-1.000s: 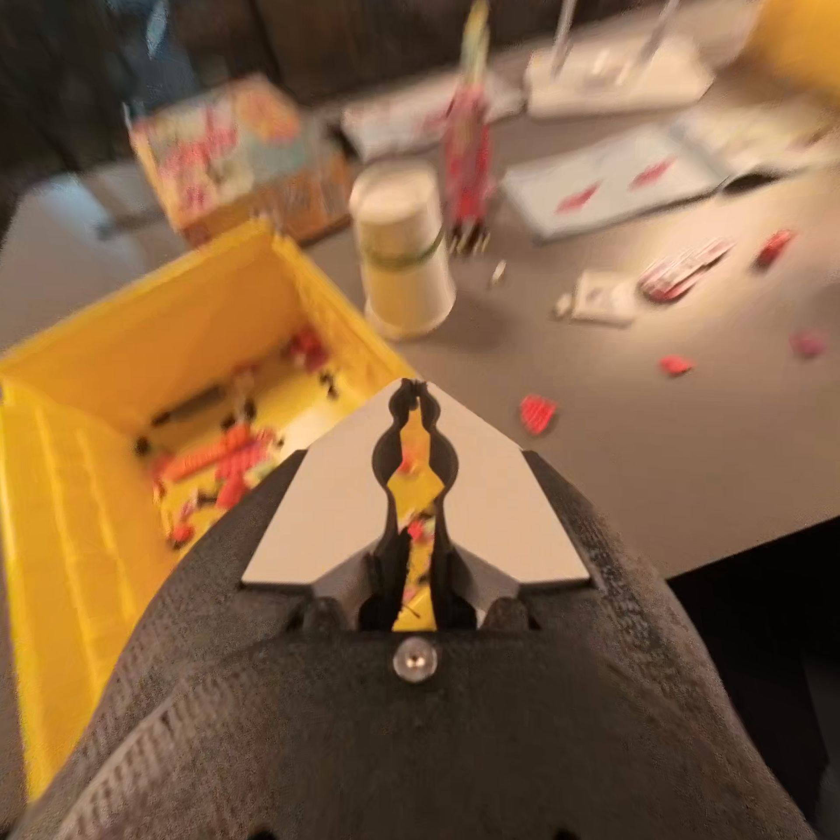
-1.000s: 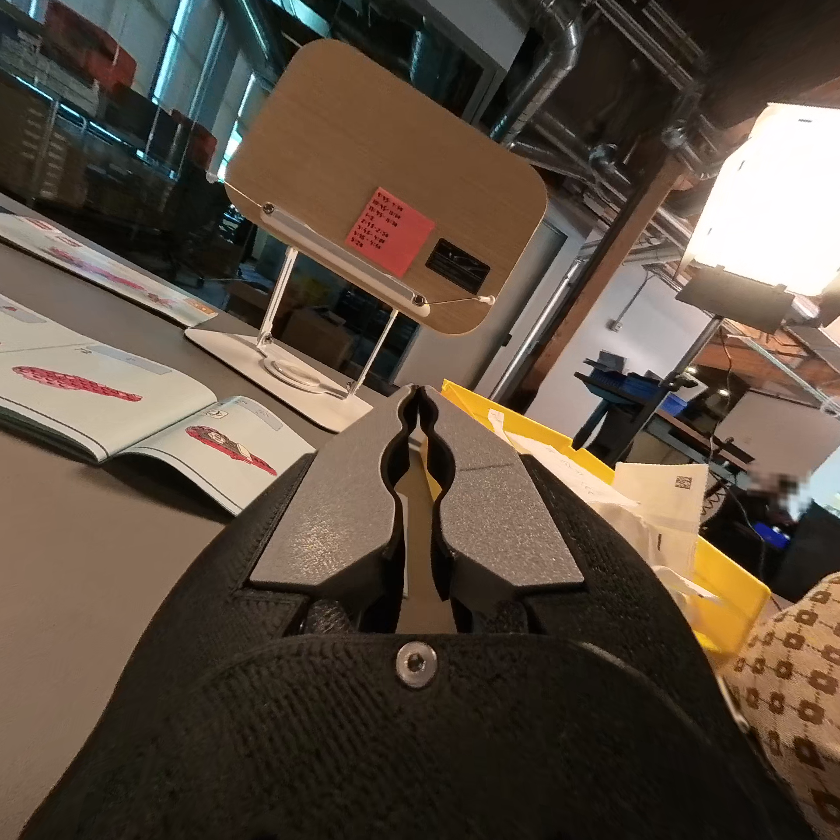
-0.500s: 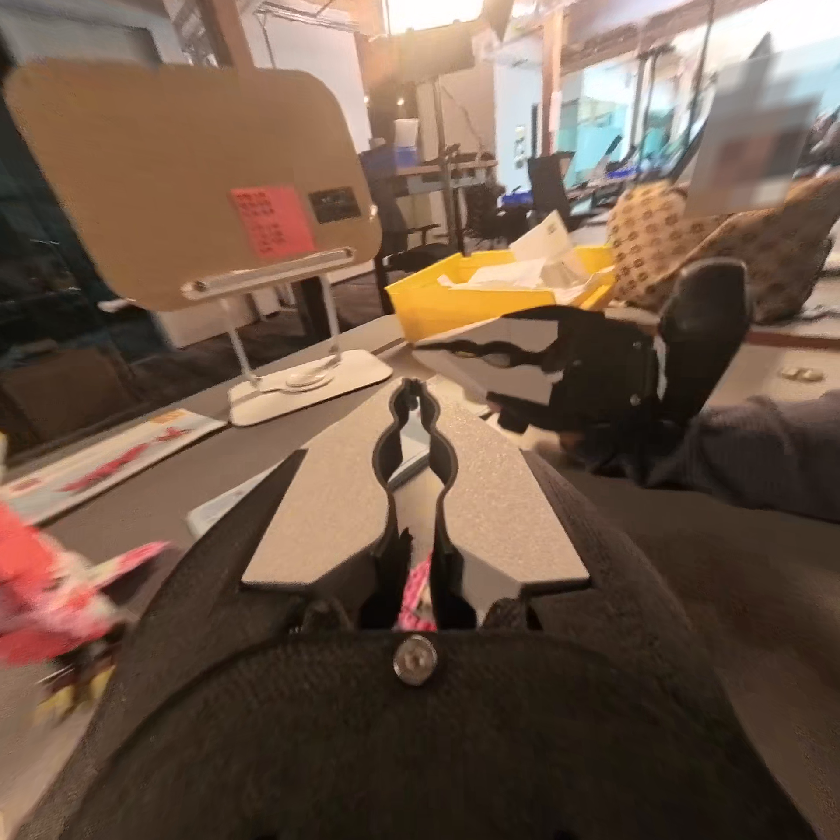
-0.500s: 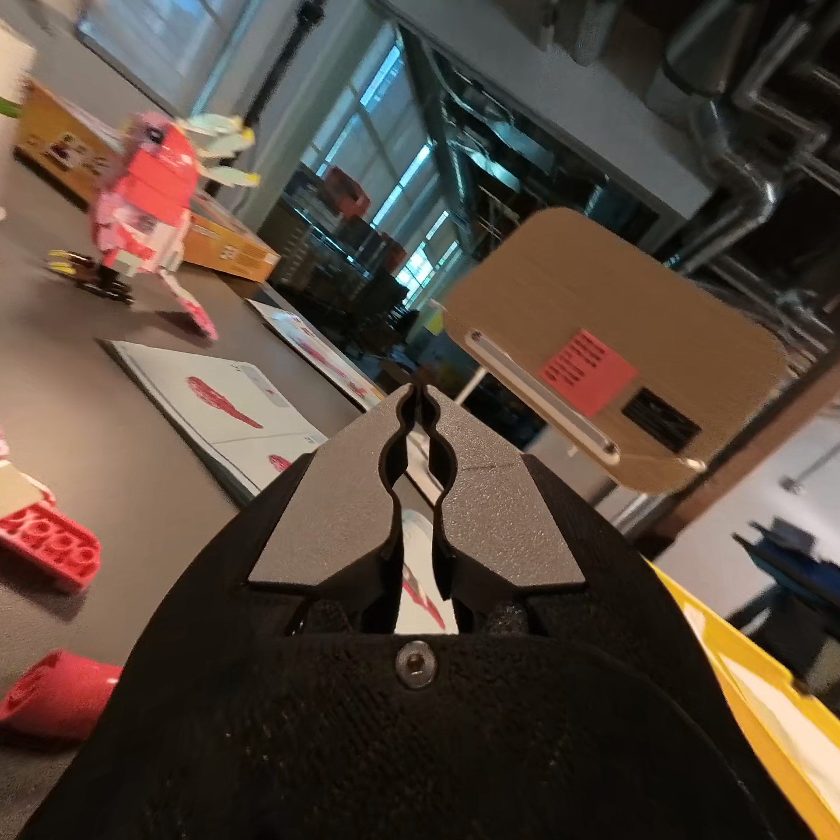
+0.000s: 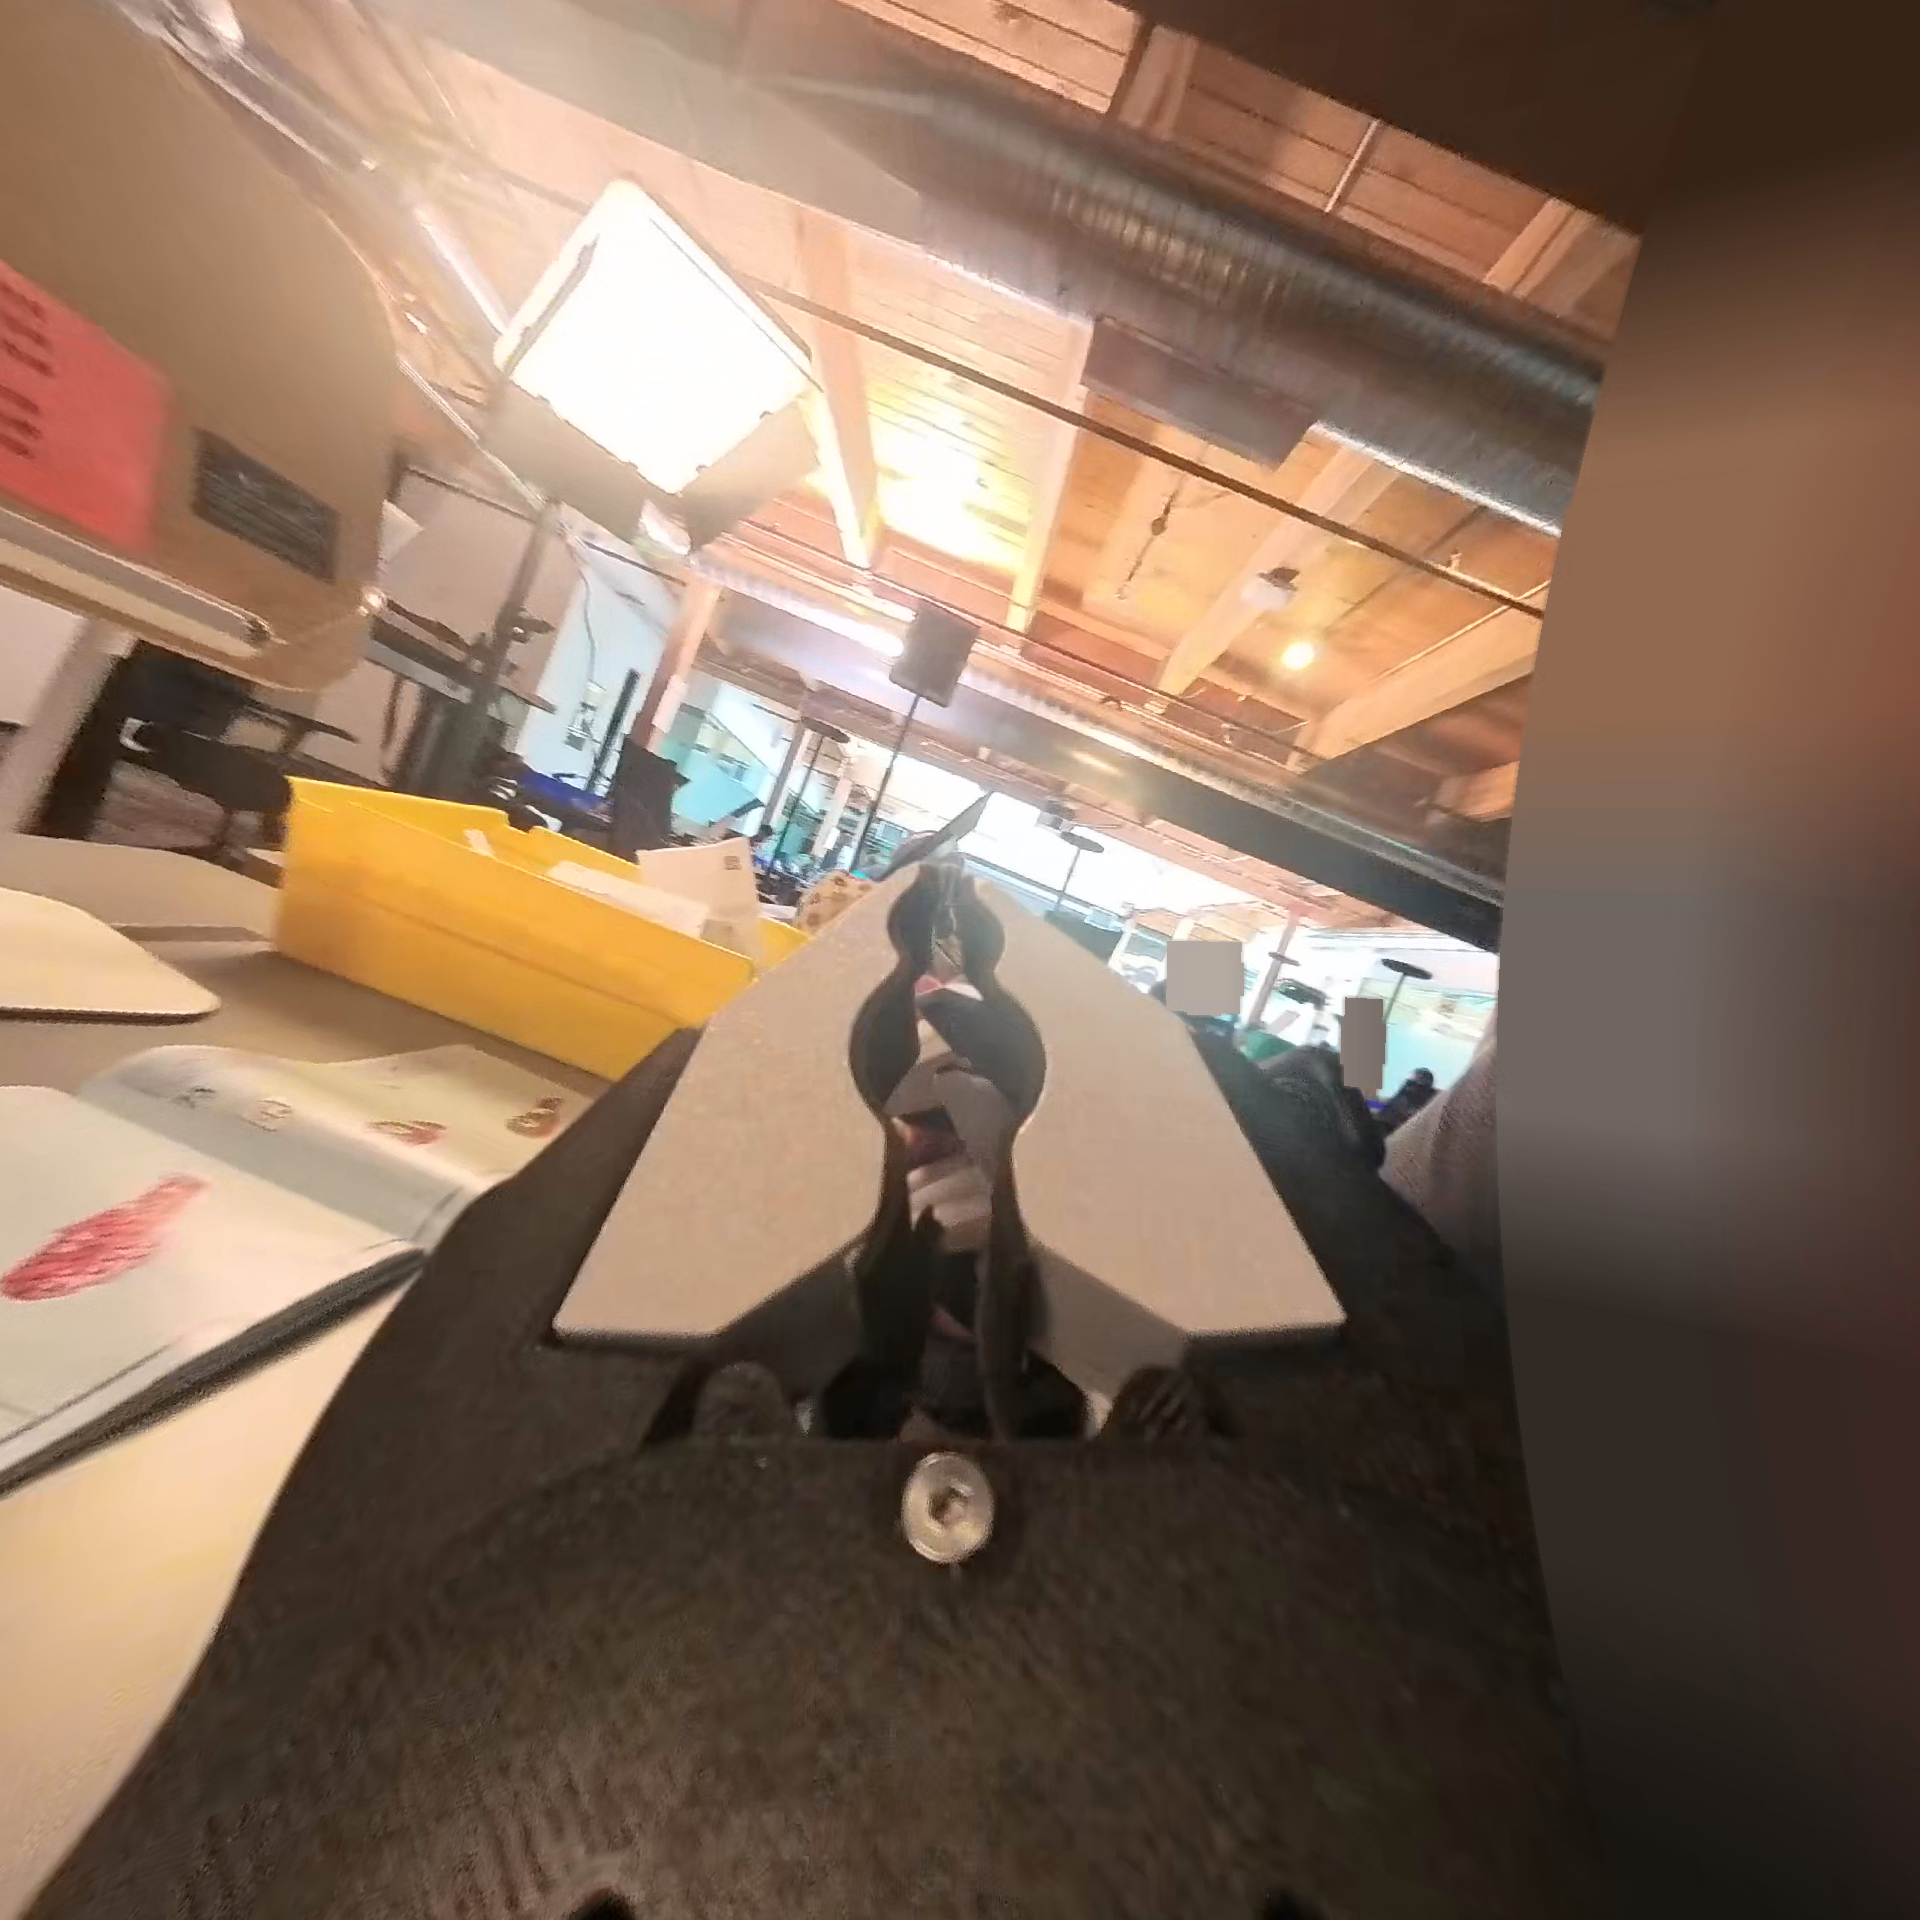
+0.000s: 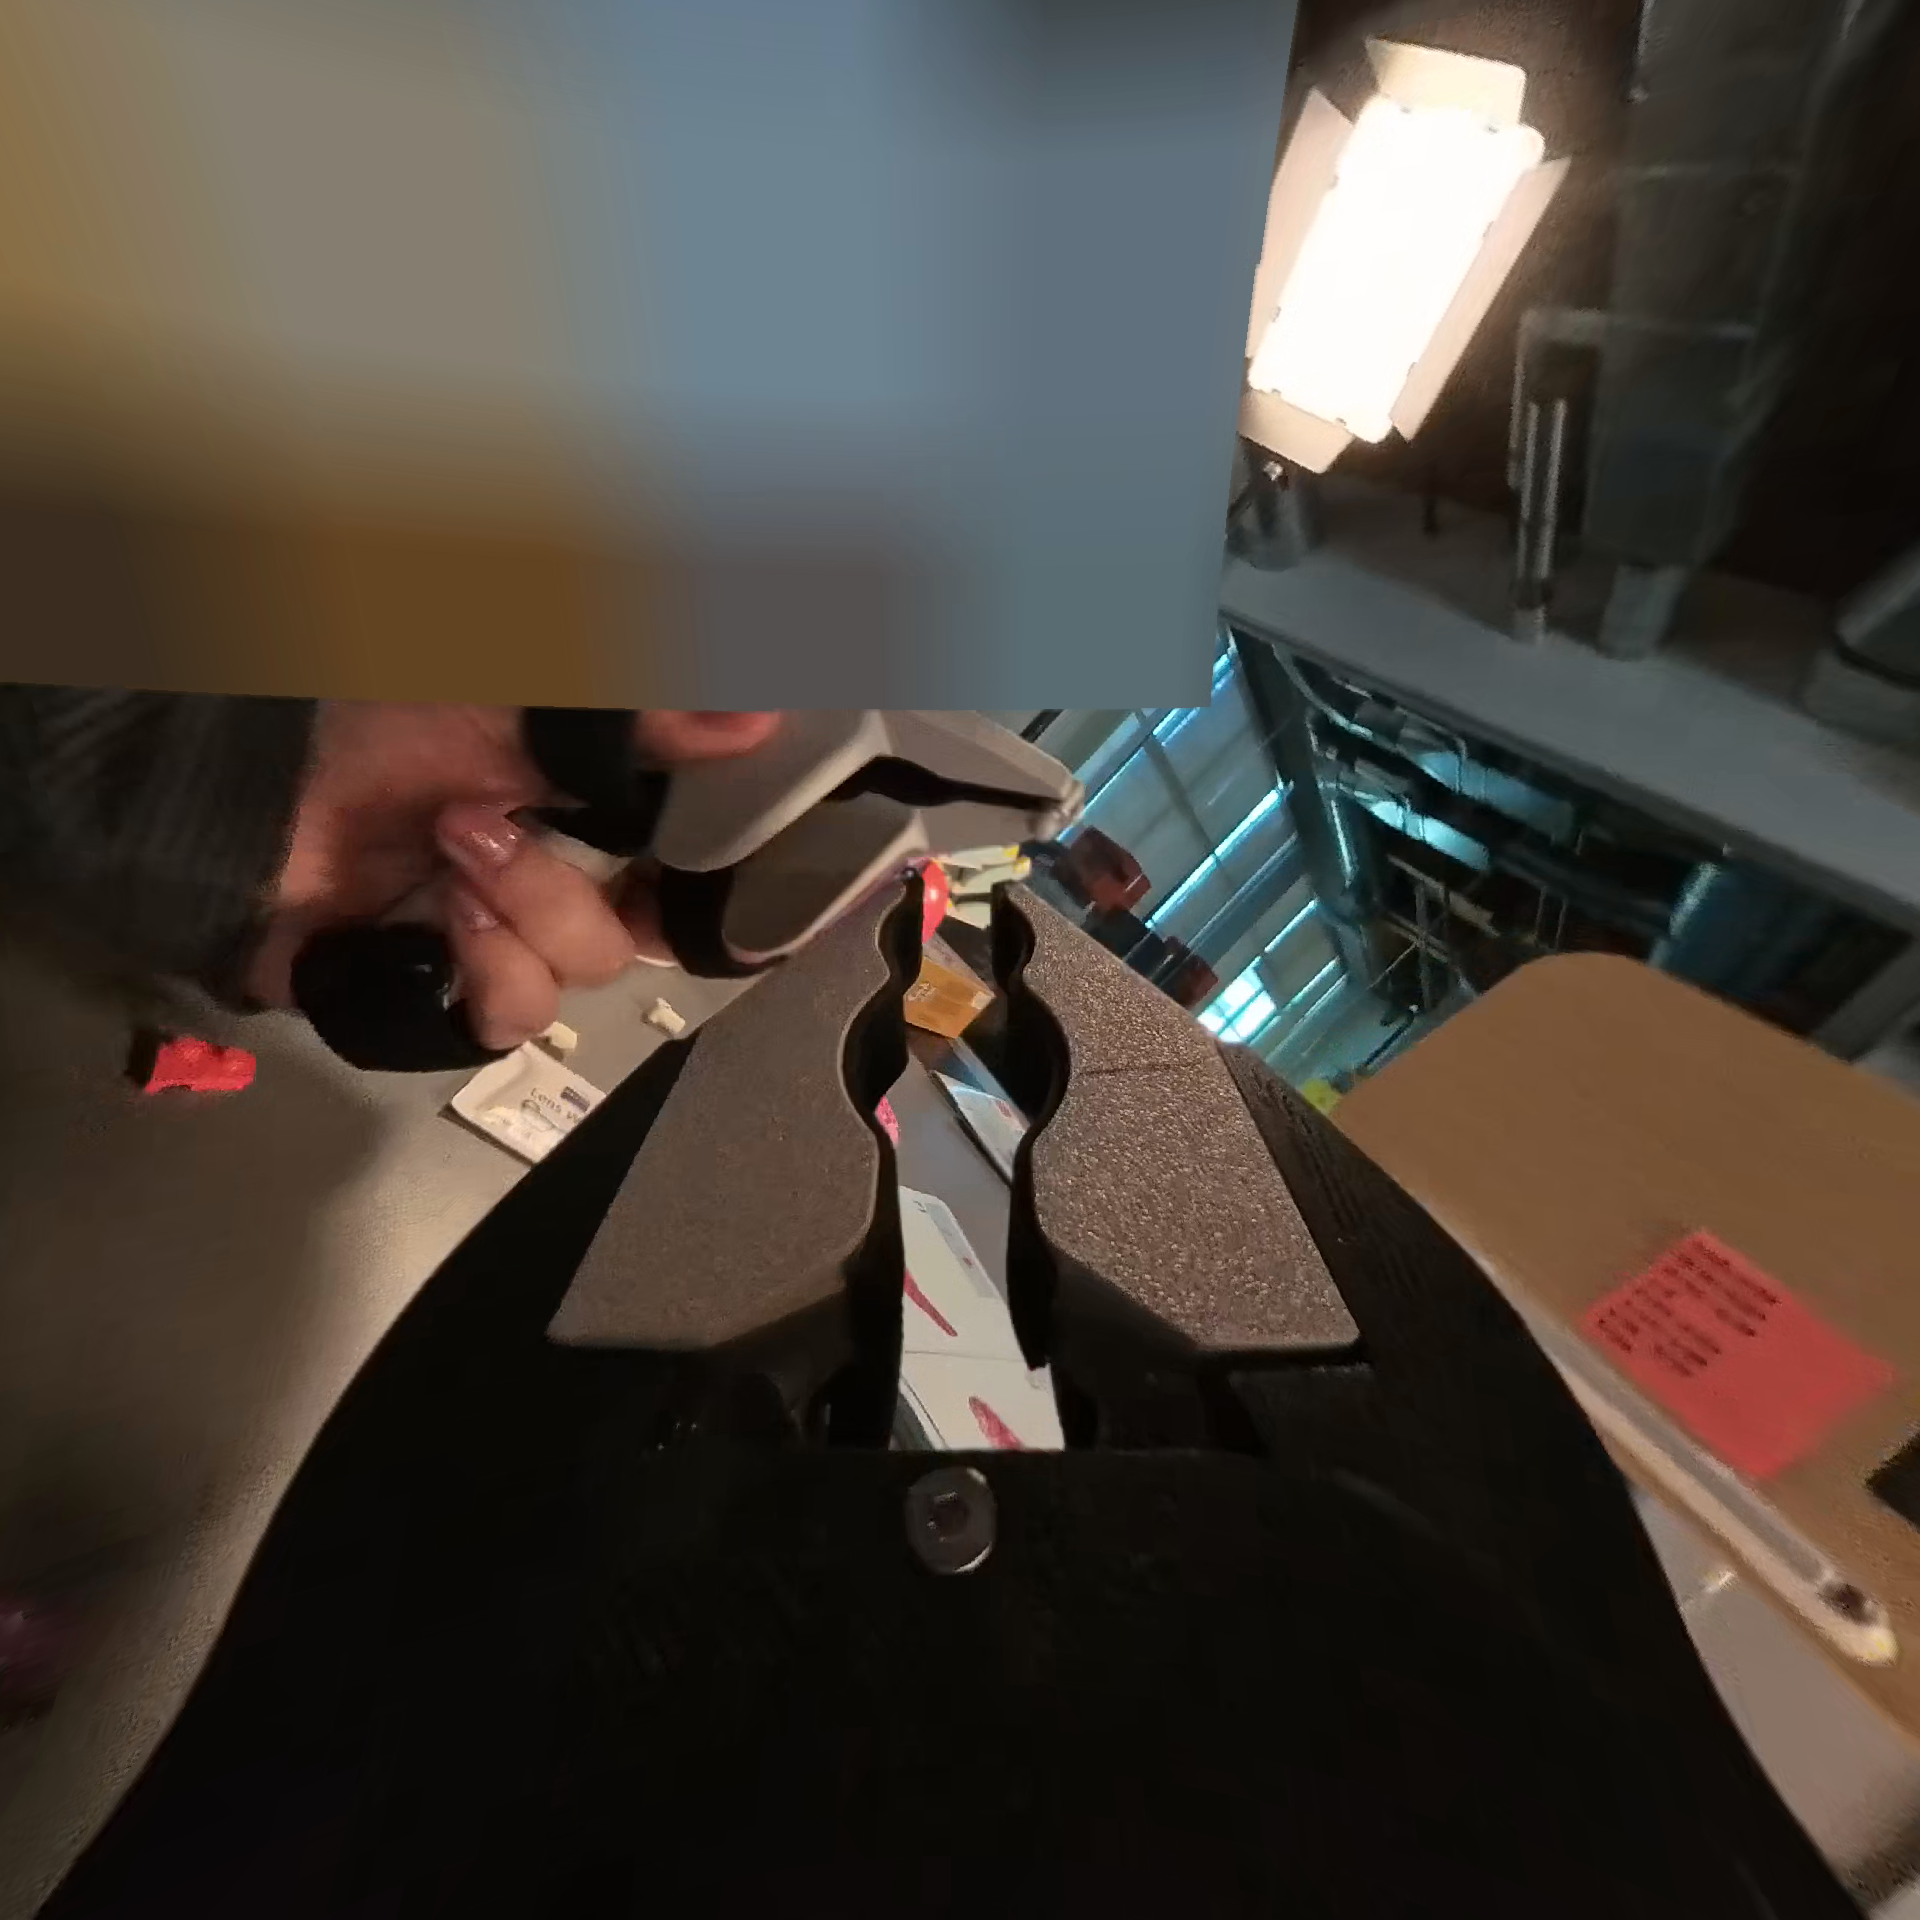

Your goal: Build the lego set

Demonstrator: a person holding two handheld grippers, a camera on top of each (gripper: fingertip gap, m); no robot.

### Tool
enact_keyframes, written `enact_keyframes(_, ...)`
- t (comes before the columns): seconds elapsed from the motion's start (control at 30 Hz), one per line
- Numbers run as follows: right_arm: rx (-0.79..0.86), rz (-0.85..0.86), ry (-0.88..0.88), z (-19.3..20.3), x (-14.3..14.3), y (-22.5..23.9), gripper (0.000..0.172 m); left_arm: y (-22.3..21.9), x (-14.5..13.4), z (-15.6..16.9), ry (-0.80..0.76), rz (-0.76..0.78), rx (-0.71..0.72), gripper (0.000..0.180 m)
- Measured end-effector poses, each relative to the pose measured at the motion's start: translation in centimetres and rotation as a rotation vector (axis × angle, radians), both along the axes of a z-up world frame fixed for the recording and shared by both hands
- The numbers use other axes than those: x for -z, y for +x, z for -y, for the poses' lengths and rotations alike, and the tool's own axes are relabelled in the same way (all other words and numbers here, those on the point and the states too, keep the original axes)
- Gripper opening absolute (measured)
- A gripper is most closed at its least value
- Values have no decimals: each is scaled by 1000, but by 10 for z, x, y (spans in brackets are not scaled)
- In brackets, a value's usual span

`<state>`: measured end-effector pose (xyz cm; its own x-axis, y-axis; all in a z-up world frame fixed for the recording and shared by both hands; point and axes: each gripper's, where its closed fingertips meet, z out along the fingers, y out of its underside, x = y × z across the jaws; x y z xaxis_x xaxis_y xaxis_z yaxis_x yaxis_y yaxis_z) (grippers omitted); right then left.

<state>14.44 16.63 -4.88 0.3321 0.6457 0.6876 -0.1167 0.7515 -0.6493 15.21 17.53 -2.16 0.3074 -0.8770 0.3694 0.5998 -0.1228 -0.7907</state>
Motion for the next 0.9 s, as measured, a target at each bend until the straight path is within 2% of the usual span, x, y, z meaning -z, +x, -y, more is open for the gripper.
enact_keyframes(0.07, 41, -8, 16, -1, -2, -1, 10, 6, 3, 1, -11, -4, 23, 2)
enact_keyframes(0.23, 124, -64, -8, -11, -12, 5, 16, 6, 5, -2, -13, -12, -24, 1)
enact_keyframes(0.63, 91, -23, -73, -16, -10, 5, 2, 8, 11, -6, -52, -30, 7, 2)
enact_keyframes(0.8, 68, 57, -80, -20, -3, 3, 2, 7, 19, -9, -86, -166, 30, 2)
enact_keyframes(0.9, 93, 148, -29, -25, 9, 0, 2, 3, 32, -13, -87, -366, -28, 2)
